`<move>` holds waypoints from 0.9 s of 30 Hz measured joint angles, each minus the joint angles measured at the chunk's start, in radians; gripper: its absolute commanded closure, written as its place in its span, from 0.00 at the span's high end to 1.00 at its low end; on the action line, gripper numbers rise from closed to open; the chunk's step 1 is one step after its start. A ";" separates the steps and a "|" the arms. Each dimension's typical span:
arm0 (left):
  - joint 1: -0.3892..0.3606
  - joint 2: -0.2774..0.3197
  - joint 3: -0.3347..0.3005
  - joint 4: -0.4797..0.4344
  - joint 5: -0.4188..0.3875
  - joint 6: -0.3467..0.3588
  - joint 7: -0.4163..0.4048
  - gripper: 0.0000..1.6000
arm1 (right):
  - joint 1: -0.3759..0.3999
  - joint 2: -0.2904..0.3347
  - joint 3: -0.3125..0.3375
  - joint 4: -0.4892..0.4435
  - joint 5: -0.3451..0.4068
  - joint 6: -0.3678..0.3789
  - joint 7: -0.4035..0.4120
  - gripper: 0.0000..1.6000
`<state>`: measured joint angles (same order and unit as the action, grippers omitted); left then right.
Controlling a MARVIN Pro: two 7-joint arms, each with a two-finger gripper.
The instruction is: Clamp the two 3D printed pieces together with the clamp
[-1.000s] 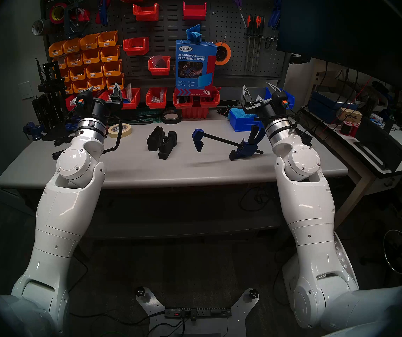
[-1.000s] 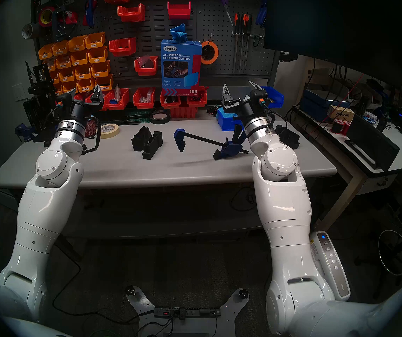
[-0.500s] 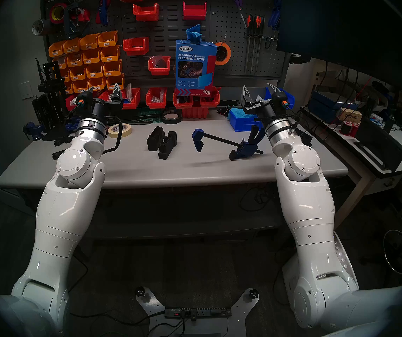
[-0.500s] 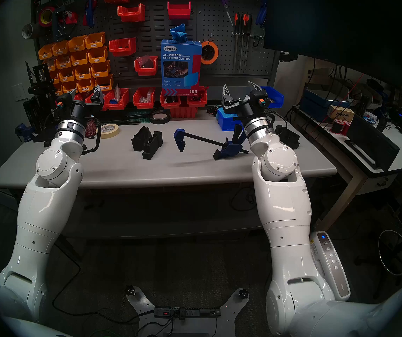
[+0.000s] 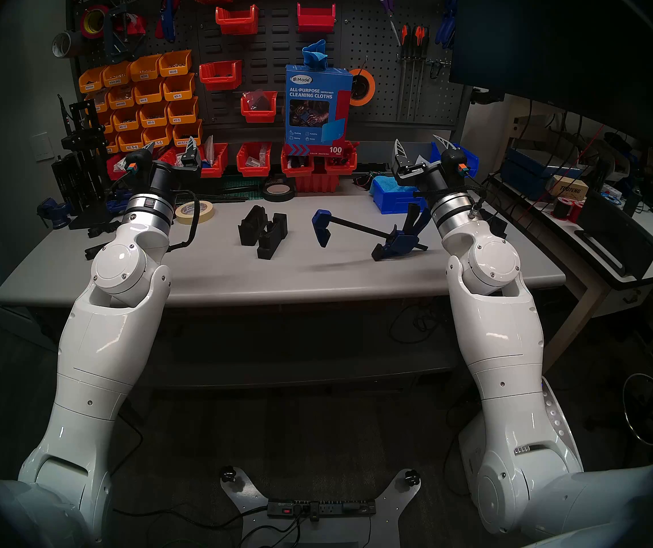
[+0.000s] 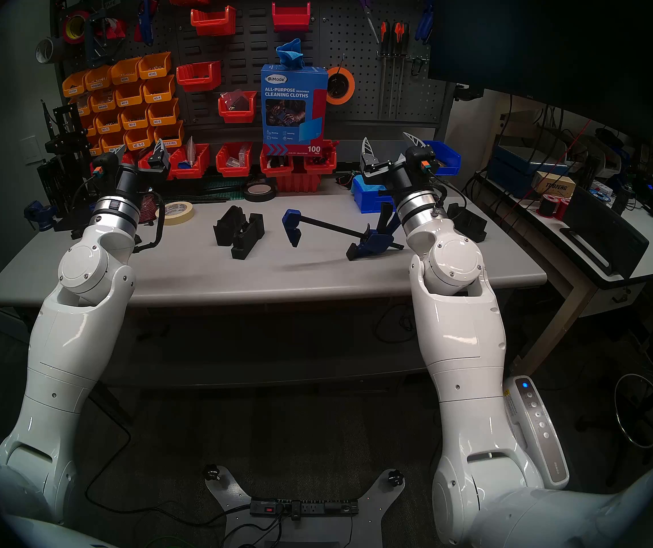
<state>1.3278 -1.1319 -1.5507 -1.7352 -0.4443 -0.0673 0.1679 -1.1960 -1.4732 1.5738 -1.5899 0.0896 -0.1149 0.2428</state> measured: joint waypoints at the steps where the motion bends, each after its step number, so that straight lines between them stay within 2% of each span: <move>1: 0.001 0.001 0.000 0.000 -0.002 0.000 -0.003 1.00 | 0.000 0.000 0.000 0.000 0.000 0.000 0.000 1.00; 8: 0.008 0.015 -0.005 -0.001 -0.024 -0.006 -0.044 1.00 | 0.000 0.000 0.000 0.000 0.000 0.000 0.000 1.00; 27: 0.031 0.170 -0.015 0.076 -0.165 -0.093 -0.410 1.00 | 0.000 0.000 0.000 0.001 0.001 0.000 0.000 1.00</move>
<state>1.3592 -0.9624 -1.5653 -1.6592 -0.6090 -0.1608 -0.2423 -1.1963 -1.4731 1.5737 -1.5889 0.0902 -0.1150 0.2427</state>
